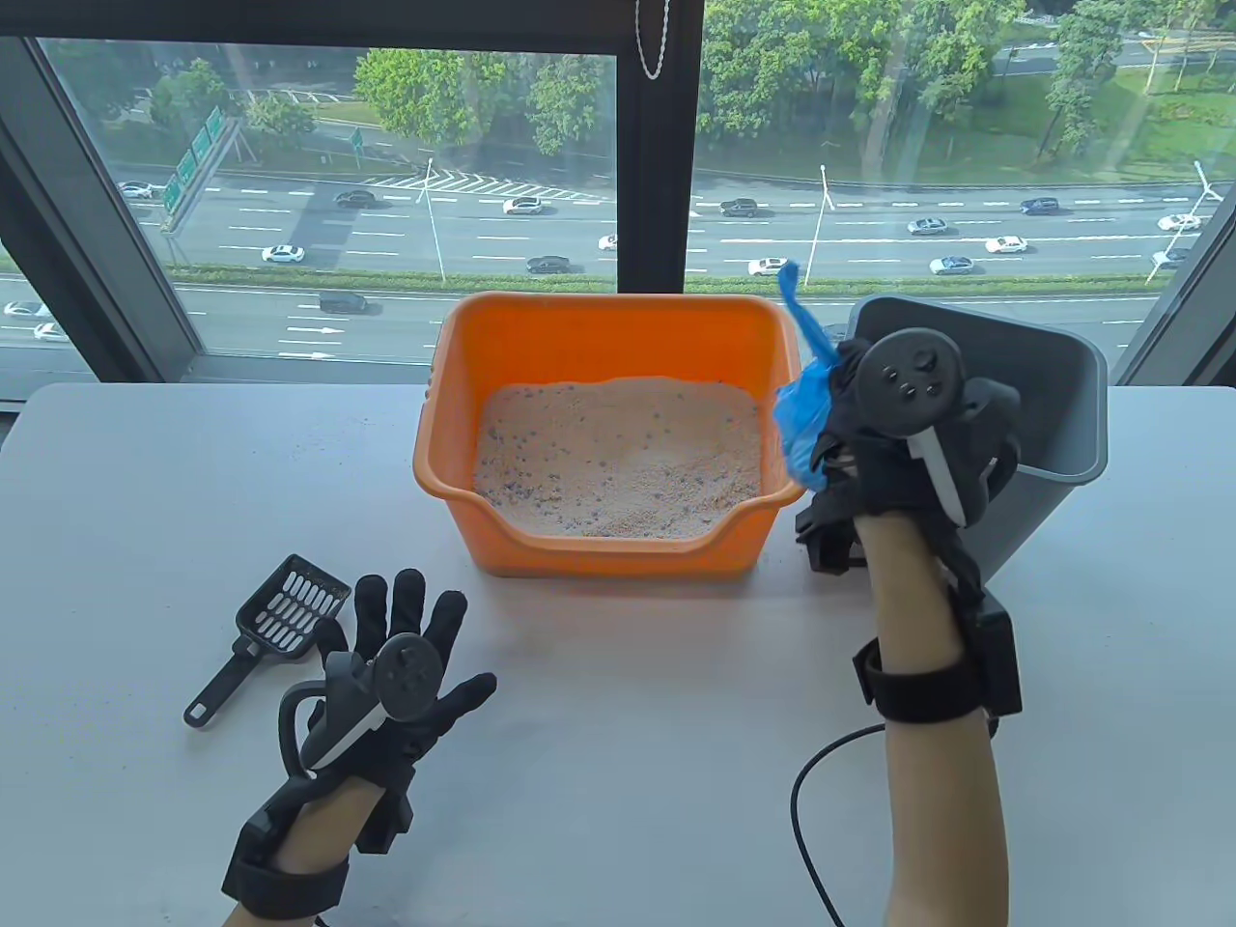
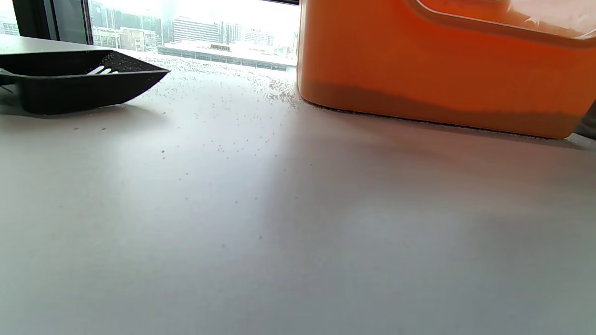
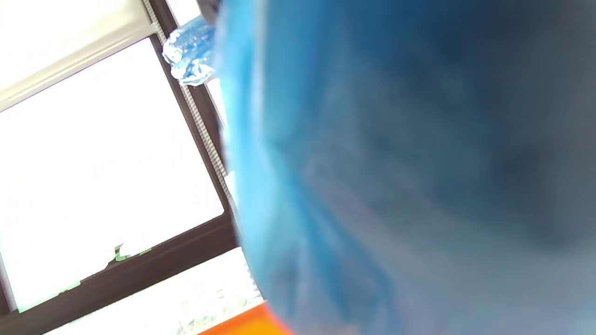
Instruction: Scoop cat litter
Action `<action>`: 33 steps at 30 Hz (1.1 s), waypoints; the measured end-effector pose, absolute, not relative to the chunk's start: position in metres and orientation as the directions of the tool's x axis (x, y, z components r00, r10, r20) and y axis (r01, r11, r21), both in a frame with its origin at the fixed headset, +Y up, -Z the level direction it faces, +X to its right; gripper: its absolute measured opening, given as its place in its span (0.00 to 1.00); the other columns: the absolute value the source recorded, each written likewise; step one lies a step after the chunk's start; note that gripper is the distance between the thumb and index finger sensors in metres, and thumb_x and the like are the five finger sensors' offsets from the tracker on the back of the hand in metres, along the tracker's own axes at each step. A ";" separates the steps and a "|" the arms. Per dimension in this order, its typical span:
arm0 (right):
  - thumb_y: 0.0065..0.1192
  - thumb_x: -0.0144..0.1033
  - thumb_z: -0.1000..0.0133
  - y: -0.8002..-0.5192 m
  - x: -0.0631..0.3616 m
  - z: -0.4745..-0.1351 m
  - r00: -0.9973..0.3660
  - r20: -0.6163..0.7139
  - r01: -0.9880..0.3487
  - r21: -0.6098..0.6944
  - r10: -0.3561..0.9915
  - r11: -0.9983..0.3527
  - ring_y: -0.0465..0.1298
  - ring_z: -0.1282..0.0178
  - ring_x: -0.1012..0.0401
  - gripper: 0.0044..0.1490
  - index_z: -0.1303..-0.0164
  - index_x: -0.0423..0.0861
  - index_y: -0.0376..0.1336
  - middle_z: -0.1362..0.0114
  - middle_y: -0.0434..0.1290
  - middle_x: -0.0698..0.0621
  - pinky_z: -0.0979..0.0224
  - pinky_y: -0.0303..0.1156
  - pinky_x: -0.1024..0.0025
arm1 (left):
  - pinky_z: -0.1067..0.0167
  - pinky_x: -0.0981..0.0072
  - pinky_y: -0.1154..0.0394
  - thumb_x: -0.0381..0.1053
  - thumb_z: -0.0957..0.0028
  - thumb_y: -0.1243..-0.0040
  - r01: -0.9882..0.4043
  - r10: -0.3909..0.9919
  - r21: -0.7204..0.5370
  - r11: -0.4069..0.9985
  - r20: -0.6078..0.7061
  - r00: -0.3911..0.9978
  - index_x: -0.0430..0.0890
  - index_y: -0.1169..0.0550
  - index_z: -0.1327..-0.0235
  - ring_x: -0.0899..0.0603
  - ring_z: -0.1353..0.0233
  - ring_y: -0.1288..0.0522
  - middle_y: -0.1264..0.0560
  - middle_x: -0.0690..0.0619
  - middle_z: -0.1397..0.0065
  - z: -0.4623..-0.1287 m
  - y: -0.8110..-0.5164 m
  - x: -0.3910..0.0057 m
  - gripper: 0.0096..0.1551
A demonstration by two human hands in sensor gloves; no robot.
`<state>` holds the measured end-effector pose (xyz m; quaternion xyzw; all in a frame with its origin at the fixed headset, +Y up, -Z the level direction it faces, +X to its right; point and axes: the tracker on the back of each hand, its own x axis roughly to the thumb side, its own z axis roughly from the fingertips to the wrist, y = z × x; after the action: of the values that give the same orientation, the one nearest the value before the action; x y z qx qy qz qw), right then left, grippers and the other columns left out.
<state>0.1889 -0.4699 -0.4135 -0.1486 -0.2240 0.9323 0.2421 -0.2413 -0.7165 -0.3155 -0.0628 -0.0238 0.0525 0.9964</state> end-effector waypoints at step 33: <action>0.60 0.41 0.49 -0.565 0.212 -0.514 -0.753 -0.449 -0.329 -0.377 0.481 -0.866 0.85 0.56 0.47 0.29 0.37 0.48 0.66 0.40 0.77 0.37 0.58 0.82 0.60 | 0.32 0.37 0.79 0.79 0.53 0.60 -0.151 0.146 -0.117 0.982 -0.051 0.988 0.72 0.60 0.21 0.50 0.21 0.87 0.78 0.67 0.18 -0.318 -0.714 -0.253 0.48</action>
<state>0.2120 -0.5648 -0.5141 -0.2750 -0.1384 0.9260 0.2187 -0.2530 -0.7141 -0.3178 -0.0604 0.0213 0.0747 0.9951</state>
